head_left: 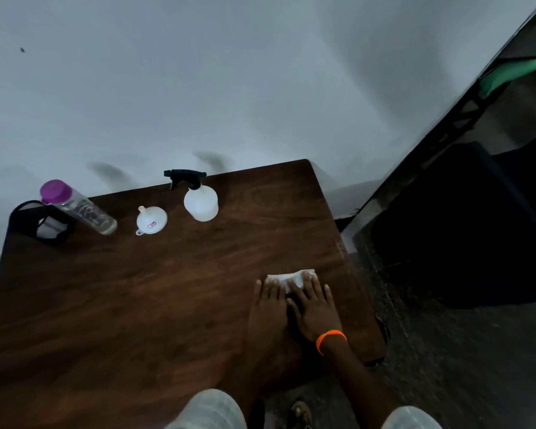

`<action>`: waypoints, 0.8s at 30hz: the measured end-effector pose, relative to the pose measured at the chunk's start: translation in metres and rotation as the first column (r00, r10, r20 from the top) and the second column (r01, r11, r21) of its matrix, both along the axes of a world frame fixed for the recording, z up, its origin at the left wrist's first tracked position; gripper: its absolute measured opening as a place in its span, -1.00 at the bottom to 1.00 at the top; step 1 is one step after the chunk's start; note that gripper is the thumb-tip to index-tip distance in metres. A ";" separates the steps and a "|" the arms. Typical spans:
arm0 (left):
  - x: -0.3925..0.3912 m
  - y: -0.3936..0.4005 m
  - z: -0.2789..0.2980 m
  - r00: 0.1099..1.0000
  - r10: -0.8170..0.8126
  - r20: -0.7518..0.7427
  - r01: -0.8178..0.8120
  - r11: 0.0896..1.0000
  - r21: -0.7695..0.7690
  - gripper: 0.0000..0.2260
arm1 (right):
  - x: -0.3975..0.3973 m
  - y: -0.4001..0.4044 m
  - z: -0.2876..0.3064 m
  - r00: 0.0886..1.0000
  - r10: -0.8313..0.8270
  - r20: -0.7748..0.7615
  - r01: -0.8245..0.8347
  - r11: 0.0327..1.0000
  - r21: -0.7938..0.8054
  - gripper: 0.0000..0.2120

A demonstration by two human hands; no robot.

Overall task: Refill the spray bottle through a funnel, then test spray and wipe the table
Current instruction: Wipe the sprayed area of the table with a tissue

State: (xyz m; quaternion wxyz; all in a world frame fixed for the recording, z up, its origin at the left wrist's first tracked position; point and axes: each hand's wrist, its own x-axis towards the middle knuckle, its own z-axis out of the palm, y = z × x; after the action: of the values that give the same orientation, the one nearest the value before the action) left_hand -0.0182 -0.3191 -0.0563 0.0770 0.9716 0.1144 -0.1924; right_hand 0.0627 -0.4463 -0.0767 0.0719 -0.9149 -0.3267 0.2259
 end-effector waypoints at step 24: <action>0.212 0.143 -0.008 0.983 0.058 0.172 -0.058 0.998 -0.005 -0.49 | 0.218 0.140 -0.013 0.997 -0.016 0.076 0.015 1.000 0.012 -0.49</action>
State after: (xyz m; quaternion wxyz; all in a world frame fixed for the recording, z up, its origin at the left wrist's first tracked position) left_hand 0.1942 -0.1765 -0.0645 0.0921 0.9809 0.1353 -0.1054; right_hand 0.2812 -0.3066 -0.0892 0.0662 -0.9250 -0.3233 0.1883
